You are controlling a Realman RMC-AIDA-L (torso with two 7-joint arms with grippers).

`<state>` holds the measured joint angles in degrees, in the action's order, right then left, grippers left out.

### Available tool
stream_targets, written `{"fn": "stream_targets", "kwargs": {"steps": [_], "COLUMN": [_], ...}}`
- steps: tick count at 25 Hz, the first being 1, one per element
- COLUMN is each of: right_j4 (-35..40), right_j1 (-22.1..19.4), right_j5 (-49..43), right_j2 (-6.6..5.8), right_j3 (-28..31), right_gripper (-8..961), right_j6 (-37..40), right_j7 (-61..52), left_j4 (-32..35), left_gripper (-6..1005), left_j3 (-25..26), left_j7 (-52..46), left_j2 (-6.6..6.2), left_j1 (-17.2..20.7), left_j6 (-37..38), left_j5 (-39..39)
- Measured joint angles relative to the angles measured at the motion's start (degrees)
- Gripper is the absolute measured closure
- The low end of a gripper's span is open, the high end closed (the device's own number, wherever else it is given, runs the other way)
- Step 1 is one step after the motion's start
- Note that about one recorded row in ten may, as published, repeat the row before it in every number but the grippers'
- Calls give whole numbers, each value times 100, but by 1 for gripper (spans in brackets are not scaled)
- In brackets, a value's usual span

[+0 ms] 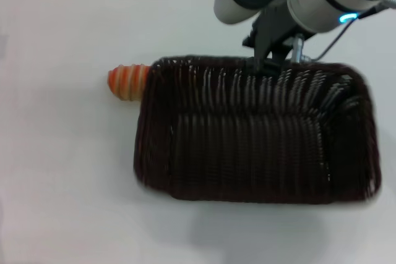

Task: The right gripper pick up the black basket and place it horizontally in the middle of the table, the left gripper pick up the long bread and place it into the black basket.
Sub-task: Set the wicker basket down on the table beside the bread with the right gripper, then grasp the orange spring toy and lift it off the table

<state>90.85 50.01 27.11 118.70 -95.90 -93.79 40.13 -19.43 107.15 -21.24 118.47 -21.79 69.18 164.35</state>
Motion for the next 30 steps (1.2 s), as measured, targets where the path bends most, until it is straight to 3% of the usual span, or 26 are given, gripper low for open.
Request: {"fn": "stream_targets", "kwargs": {"steps": [7, 12, 16, 21, 26, 30], "right_j4": [513, 1174, 1717, 1758, 1330, 851], "right_j1": [-124, -746, -1629, -2800, -3903, -4517], "right_j5": [-175, -140, 298, 1329, 2766, 3627], "right_j2": [10, 44, 49, 43, 59, 67], "right_j3": [50, 206, 556, 868, 573, -72], "right_gripper": [623, 627, 626, 626, 627, 627], "right_j6": [326, 1188, 2515, 4371, 6478, 8555], "right_j7": [-162, -219, -250, 63, 1239, 2266], "left_j4": [-39, -48, -76, -125, -130, -129], "left_gripper": [140, 140, 140, 140, 140, 140], "left_j3": [-12, -10, -24, -305, -749, -1074], "left_j7": [-141, -243, -352, -605, -982, -1156], "left_j2": [1, -2, -14, -45, -45, -39], "left_j1": [62, 70, 71, 82, 89, 118], "left_j6": [61, 122, 124, 96, 65, 69], "left_j5": [0, 0, 14, 42, 53, 54]}}
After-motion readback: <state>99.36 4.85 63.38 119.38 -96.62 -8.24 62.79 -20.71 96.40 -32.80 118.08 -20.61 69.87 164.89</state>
